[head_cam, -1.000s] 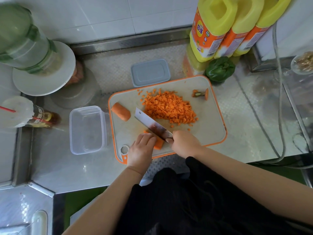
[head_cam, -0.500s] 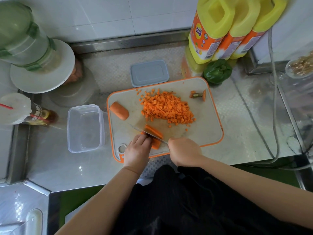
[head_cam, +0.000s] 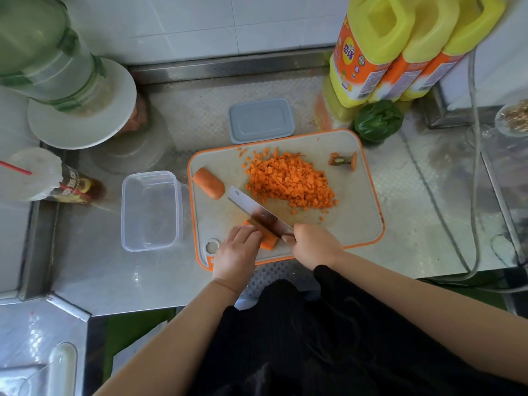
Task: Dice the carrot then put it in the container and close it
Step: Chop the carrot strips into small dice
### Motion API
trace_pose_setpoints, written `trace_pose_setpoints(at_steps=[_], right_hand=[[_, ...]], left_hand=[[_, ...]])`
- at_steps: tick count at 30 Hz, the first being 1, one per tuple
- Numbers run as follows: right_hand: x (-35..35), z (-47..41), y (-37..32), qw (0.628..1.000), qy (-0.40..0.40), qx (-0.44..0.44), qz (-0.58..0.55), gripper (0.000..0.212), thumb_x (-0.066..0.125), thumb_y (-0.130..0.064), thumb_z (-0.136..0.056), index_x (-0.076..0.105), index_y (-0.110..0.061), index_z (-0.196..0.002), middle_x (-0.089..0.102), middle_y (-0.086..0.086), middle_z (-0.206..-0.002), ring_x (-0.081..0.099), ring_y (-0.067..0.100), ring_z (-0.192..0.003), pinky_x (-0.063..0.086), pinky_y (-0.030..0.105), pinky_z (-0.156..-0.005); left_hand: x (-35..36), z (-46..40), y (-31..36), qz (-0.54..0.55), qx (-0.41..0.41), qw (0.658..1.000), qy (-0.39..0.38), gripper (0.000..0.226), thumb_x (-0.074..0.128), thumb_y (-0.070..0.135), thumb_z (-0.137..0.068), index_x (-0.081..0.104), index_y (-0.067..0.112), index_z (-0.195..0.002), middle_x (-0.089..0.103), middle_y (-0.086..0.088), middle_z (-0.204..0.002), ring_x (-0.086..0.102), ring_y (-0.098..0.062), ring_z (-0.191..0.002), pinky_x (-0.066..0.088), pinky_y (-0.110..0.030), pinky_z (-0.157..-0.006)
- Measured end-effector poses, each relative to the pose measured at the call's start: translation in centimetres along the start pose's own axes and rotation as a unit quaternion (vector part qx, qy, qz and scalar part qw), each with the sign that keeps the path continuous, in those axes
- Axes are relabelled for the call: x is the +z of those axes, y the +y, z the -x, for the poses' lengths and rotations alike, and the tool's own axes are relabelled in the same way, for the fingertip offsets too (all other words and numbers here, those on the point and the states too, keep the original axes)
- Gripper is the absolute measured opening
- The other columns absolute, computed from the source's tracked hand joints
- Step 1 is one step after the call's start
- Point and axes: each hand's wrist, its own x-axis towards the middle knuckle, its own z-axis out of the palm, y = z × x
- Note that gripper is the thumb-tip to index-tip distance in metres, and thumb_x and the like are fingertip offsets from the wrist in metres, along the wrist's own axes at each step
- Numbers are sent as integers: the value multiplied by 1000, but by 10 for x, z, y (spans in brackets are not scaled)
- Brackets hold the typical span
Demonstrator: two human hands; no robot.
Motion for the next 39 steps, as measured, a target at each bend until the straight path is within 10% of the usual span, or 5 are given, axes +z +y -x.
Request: trace_pose_setpoints(at_steps=[17, 29, 39], right_hand=[[-1, 27, -19, 990, 4, -49, 136, 23, 50, 7, -84, 54, -2, -105, 44, 3, -71, 49, 24, -68, 42, 33, -59], [-2, 5, -3, 1000, -12, -6, -1, 30, 41, -36, -101, 55, -9, -100, 63, 11, -97, 60, 31, -92, 42, 34, -70], [0, 31, -9, 992, -17, -45, 115, 13, 47, -8, -93, 51, -7, -106, 49, 3, -78, 51, 23, -70, 42, 33, -60]], left_hand=[[3, 5, 1, -36, -18, 999, -14, 36, 71, -13, -61, 69, 9, -88, 62, -4, -90, 54, -23, -91, 53, -37, -48], [-1, 6, -1, -27, -5, 1000, -10, 28, 79, -11, -64, 68, 6, -85, 64, -6, -91, 57, -24, -84, 53, -37, -51], [-1, 7, 2, -38, -18, 999, -5, 27, 75, -8, -65, 68, 10, -83, 61, -3, -85, 54, -22, -85, 51, -34, -49]])
